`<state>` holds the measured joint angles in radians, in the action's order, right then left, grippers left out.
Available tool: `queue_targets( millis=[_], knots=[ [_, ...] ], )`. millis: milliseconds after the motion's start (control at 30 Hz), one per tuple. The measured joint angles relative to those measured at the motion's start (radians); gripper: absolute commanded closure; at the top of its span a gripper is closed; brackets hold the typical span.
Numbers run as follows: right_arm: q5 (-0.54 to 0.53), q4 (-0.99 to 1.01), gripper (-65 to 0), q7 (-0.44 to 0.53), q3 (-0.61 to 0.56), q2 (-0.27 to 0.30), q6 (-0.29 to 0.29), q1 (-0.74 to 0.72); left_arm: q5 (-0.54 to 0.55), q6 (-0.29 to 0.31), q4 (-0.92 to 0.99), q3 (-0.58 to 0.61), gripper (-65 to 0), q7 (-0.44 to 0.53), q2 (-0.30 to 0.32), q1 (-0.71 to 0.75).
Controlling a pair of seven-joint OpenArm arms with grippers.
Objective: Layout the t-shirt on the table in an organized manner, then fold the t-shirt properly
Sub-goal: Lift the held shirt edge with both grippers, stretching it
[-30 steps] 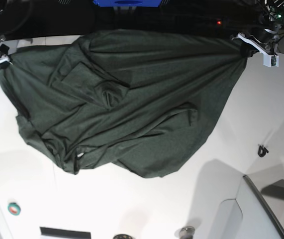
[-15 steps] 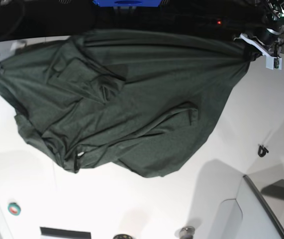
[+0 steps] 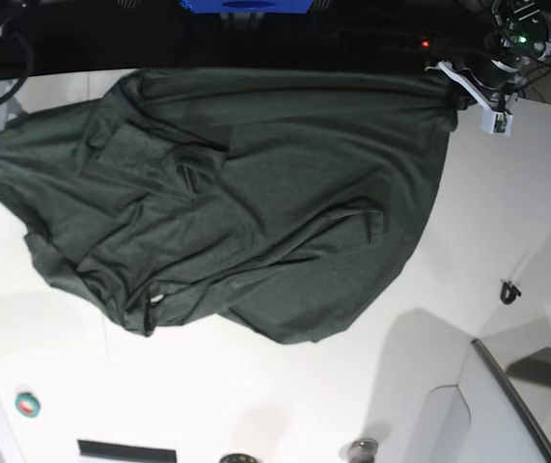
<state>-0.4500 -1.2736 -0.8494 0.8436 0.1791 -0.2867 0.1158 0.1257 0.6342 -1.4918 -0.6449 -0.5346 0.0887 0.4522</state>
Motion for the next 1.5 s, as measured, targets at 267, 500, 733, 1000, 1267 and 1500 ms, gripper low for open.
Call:
queue_targets(
  millis=[267, 500, 733, 1000, 1267, 1500],
  knots=[
    [-0.012, -0.003, -30.0, -0.007, -0.001, -0.008, 0.005, -0.032, -0.003, 0.0, 0.0, 0.061, 0.0, 0.0, 0.0, 0.006],
    [-0.014, -0.209, -32.1, -0.006, 0.007, -0.117, -0.156, 0.093, -0.006, -0.001, 0.0, 0.07, 0.0, 0.0, -0.008, 0.009],
    [-0.012, -0.383, -32.1, -0.045, -0.115, -0.269, -0.254, 0.255, -0.009, -0.001, 0.0, 0.07, 0.0, 0.0, -0.01, 0.0],
    [-0.017, -0.378, -31.4, -0.042, -0.336, -0.278, -0.253, 0.324, -0.01, -0.001, 0.0, 0.071, 0.0, 0.0, -0.011, 0.0],
    [-0.014, -0.379, -31.4, -0.042, -0.331, -0.274, -0.253, 0.361, -0.011, -0.001, 0.0, 0.07, 0.0, 0.0, -0.004, 0.002],
    [-0.014, -0.323, -32.1, 0.025, -0.34, -0.273, -0.226, 0.362, -0.01, -0.001, 0.0, 0.071, 0.0, 0.0, -0.005, 0.002]
  ],
)
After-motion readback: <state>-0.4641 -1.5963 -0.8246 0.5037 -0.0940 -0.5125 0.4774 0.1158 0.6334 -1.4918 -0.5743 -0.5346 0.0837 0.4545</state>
